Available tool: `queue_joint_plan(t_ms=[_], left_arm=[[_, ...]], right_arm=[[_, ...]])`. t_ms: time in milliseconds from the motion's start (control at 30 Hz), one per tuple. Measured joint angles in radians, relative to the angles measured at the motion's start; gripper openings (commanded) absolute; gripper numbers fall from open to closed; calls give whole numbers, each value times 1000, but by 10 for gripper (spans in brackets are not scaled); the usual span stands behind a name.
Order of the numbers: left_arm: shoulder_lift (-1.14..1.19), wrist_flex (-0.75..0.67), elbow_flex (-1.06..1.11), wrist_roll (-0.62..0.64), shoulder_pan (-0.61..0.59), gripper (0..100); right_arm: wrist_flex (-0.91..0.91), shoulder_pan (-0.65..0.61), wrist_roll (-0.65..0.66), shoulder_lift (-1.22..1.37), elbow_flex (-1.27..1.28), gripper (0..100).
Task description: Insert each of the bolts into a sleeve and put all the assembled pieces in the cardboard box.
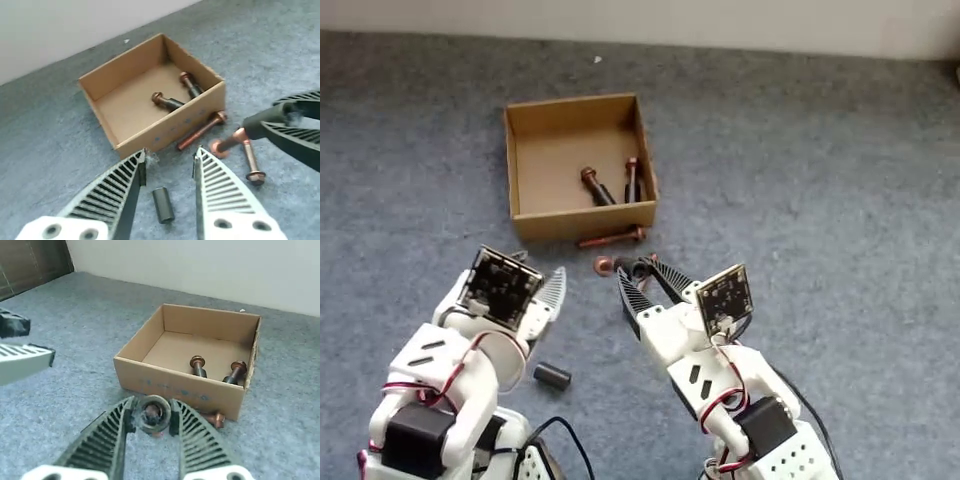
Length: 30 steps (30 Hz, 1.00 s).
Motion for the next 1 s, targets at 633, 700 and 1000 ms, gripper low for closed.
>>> queue_joint_plan(t_ms=[633, 700, 1000], left_arm=[[0, 0, 123, 0, -61, 179], [0, 0, 141, 0, -61, 179], [6, 0, 226, 0, -61, 178]], right_arm=[[75, 0, -5, -2, 0, 5], [150, 0, 3, -2, 0, 5], [459, 97, 160, -2, 0, 5]])
